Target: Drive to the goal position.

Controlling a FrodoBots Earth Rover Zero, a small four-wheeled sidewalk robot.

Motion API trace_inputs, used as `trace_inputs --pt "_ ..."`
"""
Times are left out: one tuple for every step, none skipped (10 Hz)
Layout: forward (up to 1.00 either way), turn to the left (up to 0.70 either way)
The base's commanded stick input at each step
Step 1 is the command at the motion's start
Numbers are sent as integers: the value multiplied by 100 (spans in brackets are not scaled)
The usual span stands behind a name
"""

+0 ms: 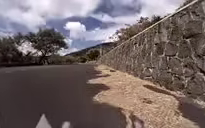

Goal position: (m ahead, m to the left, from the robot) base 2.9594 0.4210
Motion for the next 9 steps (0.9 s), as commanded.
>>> trace_inputs --pt "50 0" --pt "50 0" --pt "50 0" --pt "50 0" --pt "50 0" --pt "50 0" --pt "50 0" --pt "50 0" --pt "50 0"
